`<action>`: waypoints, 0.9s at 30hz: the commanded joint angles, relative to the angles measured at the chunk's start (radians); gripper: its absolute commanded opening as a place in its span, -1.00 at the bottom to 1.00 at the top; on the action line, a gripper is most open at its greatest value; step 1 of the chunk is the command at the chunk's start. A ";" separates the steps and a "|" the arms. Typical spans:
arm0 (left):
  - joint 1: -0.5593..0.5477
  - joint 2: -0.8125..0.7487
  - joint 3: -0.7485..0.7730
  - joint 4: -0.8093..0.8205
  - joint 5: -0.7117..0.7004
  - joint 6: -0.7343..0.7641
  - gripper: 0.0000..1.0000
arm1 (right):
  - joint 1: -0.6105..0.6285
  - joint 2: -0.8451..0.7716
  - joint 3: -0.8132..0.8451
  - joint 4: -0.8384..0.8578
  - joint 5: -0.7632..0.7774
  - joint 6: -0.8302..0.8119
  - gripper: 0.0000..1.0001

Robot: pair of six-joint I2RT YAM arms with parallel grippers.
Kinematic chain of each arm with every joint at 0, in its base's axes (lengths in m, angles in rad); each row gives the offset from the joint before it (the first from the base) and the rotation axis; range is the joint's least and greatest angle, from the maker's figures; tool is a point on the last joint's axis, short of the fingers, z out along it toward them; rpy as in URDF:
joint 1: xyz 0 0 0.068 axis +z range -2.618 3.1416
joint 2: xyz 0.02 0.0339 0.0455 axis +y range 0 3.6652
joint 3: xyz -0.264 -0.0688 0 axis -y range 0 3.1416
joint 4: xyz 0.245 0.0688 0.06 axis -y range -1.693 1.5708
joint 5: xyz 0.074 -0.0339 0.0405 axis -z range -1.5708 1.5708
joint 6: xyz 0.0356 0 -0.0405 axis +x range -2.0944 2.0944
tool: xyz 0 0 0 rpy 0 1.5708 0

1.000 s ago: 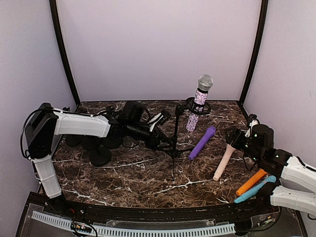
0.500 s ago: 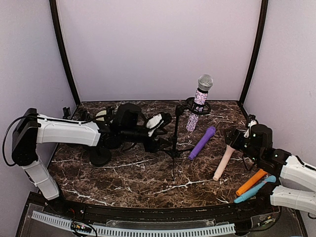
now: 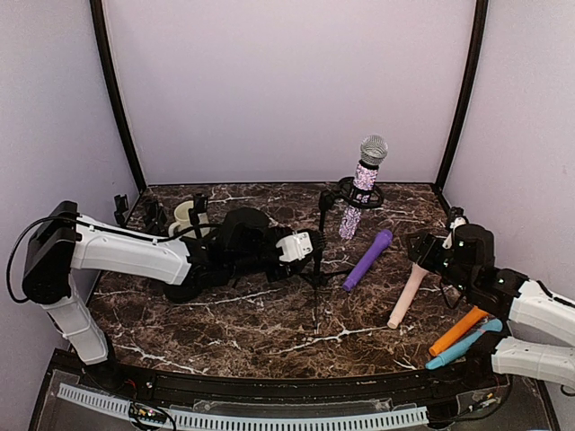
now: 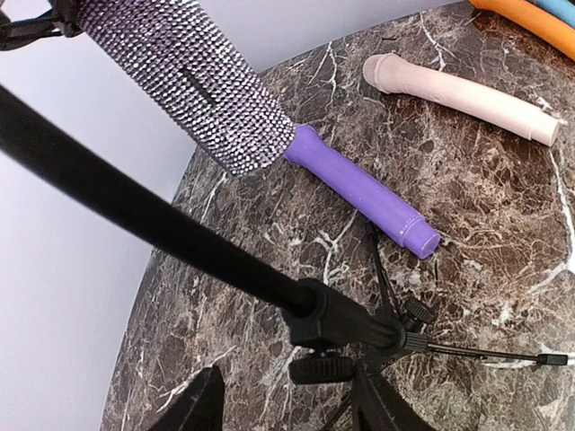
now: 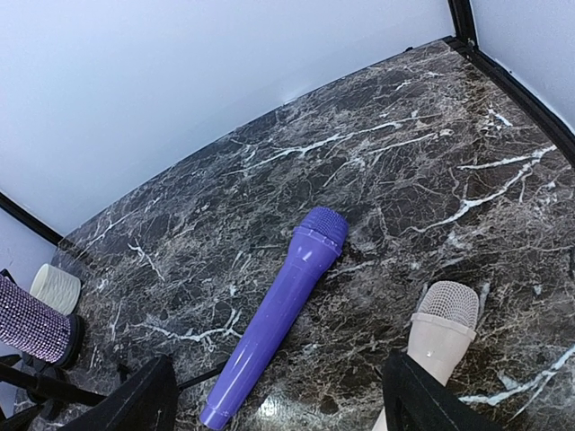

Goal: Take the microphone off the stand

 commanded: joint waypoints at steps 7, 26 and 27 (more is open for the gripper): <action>-0.019 0.020 0.006 0.041 -0.043 0.082 -0.04 | -0.012 0.008 0.033 0.056 -0.006 -0.016 0.59; -0.026 0.036 0.028 0.026 -0.035 0.081 -0.45 | -0.015 0.006 0.034 0.049 -0.009 -0.015 0.59; -0.026 0.035 0.027 0.026 -0.034 0.076 -0.48 | -0.015 0.006 0.034 0.048 -0.009 -0.014 0.59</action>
